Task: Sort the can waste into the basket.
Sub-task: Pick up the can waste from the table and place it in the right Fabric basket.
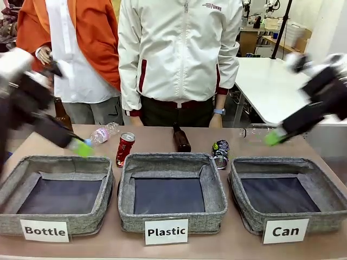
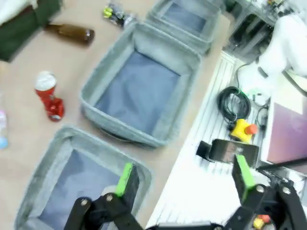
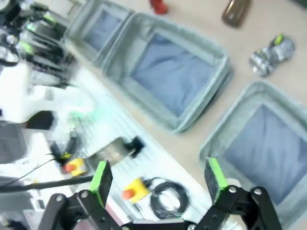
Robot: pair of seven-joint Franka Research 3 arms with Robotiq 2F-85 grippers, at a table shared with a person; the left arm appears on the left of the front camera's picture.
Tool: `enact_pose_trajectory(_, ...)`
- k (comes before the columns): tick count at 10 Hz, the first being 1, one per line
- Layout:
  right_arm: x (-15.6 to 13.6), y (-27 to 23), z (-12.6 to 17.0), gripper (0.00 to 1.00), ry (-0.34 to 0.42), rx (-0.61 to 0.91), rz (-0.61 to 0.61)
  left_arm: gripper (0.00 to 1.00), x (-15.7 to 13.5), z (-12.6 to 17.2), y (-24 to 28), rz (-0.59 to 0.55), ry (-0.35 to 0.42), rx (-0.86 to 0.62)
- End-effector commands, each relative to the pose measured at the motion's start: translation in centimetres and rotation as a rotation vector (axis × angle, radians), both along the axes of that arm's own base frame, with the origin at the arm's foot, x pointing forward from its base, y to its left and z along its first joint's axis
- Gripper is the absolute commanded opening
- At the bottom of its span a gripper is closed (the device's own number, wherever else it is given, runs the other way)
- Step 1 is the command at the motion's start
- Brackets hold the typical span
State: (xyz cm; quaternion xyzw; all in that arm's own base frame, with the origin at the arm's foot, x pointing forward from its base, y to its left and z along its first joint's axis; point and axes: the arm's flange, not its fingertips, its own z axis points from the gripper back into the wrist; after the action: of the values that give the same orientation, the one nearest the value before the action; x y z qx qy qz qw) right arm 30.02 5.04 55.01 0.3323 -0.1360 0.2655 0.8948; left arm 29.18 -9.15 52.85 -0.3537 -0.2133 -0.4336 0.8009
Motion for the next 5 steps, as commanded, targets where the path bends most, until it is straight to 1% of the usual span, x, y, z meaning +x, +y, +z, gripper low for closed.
enact_pose_trajectory(1, -0.3, -8.7, 0.4, 1.00, 0.069, 0.236, -0.163, 1.00, -1.8, -0.6, 10.4, 0.074, 0.025, -0.167)
enact_pose_trajectory(2, -1.1, -13.9, -0.6, 1.00, 0.077, 0.363, -0.263, 1.00, -3.6, -0.8, 16.3, 0.201, 0.001, -0.293)
enact_pose_trajectory(3, -1.7, -18.5, -2.1, 1.00, 0.098, 0.455, -0.358, 1.00, -4.7, -2.7, 20.4, 0.343, 0.006, -0.401)
enact_pose_trajectory(4, -2.2, -22.4, -3.8, 1.00, 0.130, 0.529, -0.451, 1.00, -6.9, -4.6, 23.2, 0.468, 0.002, -0.528)
enact_pose_trajectory(5, -2.5, -25.8, -5.5, 1.00, 0.156, 0.609, -0.527, 1.00, -8.8, -7.1, 24.5, 0.570, 0.008, -0.632)
